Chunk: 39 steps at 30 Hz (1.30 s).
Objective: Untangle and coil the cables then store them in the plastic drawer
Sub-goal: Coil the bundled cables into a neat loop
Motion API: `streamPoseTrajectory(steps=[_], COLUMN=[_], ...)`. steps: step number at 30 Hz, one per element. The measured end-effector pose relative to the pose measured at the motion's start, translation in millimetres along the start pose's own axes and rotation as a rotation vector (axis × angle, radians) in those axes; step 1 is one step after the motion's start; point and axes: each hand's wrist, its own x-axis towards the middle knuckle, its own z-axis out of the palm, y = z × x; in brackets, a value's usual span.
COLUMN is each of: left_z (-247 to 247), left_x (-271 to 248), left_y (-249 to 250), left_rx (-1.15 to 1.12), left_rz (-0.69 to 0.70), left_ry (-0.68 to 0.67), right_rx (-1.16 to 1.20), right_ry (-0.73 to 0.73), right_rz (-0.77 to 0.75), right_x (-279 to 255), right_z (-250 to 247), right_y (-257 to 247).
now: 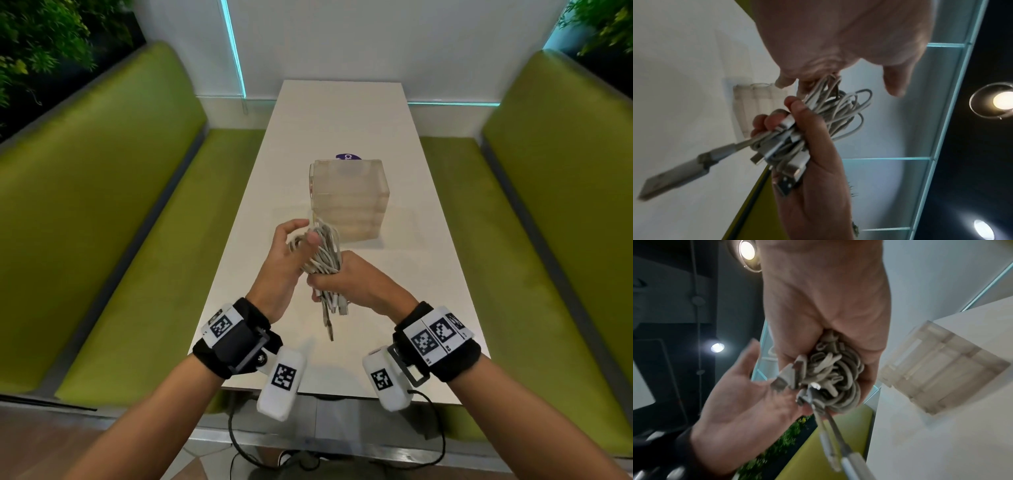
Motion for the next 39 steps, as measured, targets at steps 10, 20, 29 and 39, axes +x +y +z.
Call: streamPoseTrajectory(steps=[10, 20, 29, 39], left_z=[6.6, -8.8, -32.9, -51.6], left_x=[-1.5, -4.8, -25.8, -10.1], left_y=[2.7, 0.0, -15.5, 17.8], left_rx=[-0.006, -0.106, 0.225, 0.392], left_rz=[0.038, -0.007, -0.193, 0.027], left_ry=[0.122, -0.068, -0.23, 0.024], right_rx=[-0.051, 0.213, 0.523, 0.269], right_ry=[-0.238, -0.15, 0.005, -0.024], right_rz=[-0.115, -0.176, -0.188, -0.079], right_x=[-4.6, -2.1, 5.9, 5.2], right_z=[7.2, 7.6, 8.7, -13.2], right_y=[-10.7, -9.3, -8.1, -11.3])
